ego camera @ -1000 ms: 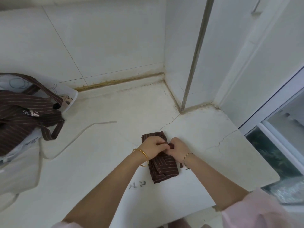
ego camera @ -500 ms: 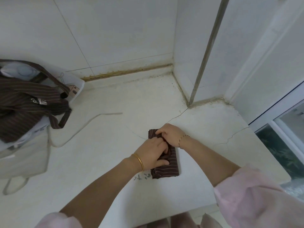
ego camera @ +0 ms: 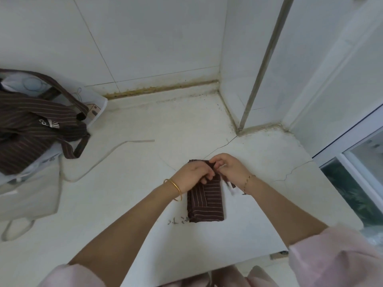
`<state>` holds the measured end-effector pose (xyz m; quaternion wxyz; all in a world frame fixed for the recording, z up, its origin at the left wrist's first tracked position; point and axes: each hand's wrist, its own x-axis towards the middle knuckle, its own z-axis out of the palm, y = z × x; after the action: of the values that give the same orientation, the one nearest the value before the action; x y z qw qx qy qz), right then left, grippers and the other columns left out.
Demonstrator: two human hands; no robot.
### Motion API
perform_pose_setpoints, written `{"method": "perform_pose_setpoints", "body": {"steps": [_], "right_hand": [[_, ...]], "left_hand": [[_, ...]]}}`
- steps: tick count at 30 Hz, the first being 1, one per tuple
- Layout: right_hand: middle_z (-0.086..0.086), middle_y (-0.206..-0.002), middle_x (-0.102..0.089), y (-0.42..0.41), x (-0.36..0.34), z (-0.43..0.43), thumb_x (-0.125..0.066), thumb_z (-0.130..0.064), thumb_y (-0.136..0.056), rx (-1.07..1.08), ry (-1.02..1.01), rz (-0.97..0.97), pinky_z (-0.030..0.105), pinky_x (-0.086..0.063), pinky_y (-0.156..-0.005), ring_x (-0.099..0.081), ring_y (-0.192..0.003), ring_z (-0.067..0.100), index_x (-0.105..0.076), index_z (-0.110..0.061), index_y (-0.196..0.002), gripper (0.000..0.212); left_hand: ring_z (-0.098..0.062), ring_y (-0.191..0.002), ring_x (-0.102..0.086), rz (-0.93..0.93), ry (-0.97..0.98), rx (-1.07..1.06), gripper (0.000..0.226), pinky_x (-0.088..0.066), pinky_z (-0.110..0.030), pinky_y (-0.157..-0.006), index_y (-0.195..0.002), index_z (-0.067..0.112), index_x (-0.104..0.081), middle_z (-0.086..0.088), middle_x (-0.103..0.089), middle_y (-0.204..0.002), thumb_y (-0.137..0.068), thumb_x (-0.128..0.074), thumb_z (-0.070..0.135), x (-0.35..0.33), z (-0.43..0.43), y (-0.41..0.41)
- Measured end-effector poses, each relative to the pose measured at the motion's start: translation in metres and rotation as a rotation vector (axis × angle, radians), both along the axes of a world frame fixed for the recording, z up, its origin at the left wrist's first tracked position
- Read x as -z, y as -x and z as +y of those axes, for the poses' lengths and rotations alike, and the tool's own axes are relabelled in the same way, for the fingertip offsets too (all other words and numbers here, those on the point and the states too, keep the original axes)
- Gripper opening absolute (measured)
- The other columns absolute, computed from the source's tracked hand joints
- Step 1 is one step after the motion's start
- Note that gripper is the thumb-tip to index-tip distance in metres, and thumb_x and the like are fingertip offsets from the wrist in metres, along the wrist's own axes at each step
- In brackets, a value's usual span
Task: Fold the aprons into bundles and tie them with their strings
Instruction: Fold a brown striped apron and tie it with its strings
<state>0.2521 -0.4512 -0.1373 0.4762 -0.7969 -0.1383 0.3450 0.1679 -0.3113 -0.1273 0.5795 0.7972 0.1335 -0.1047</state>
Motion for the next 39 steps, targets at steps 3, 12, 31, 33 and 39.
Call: {"method": "perform_pose_setpoints", "body": {"steps": [3,12,31,33,39], "right_hand": [[-0.002,-0.075,-0.055,0.011,-0.006,-0.01,-0.048,0.007,-0.083,-0.028,-0.01,0.016,0.014,-0.029,-0.033,-0.045,-0.045,-0.001,-0.055,-0.02,-0.112,0.041],[0.003,-0.056,-0.05,0.013,-0.003,-0.012,-0.048,-0.019,-0.095,0.286,-0.094,0.077,0.01,-0.026,-0.033,-0.038,-0.031,-0.001,-0.067,-0.005,-0.102,0.024],[0.018,-0.078,-0.058,0.01,0.007,-0.04,-0.053,0.01,-0.089,0.546,-0.279,0.478,0.023,-0.057,-0.055,-0.066,-0.057,0.019,-0.057,-0.001,-0.087,0.012],[0.016,-0.078,-0.059,0.016,0.008,-0.039,-0.057,0.007,-0.088,0.415,-0.23,0.507,0.024,-0.058,-0.057,-0.067,-0.06,0.019,-0.058,-0.001,-0.09,0.009],[0.016,-0.081,-0.063,0.023,0.007,-0.031,-0.061,0.004,-0.086,0.181,-0.153,0.456,0.026,-0.058,-0.06,-0.069,-0.065,0.019,-0.059,-0.001,-0.093,0.009]], "left_hand": [[-0.01,-0.072,-0.058,-0.01,0.147,-0.084,0.037,-0.048,-0.016,-0.067,-0.084,0.012,-0.062,0.0,-0.062,-0.084,-0.084,-0.037,-0.015,0.0,-0.008,-0.009],[-0.014,-0.082,-0.053,-0.014,-0.182,0.046,0.023,-0.046,-0.023,-0.077,-0.097,0.013,-0.052,-0.001,-0.056,-0.09,-0.081,-0.057,-0.003,0.029,-0.028,-0.017],[-0.013,-0.062,-0.057,0.069,-0.276,-0.063,0.008,-0.046,-0.022,-0.062,-0.094,0.015,-0.048,-0.002,-0.063,-0.079,-0.097,-0.046,0.022,0.027,-0.03,-0.026],[-0.01,-0.056,-0.059,0.104,-0.15,-0.102,0.005,-0.048,-0.019,-0.06,-0.094,0.015,-0.045,-0.001,-0.066,-0.074,-0.095,-0.05,0.016,0.025,-0.026,-0.027],[-0.009,-0.061,-0.057,0.118,-0.241,-0.071,0.013,-0.046,-0.024,-0.066,-0.08,0.013,-0.05,0.003,-0.059,-0.068,-0.081,-0.063,0.011,0.023,-0.025,-0.029]]}}
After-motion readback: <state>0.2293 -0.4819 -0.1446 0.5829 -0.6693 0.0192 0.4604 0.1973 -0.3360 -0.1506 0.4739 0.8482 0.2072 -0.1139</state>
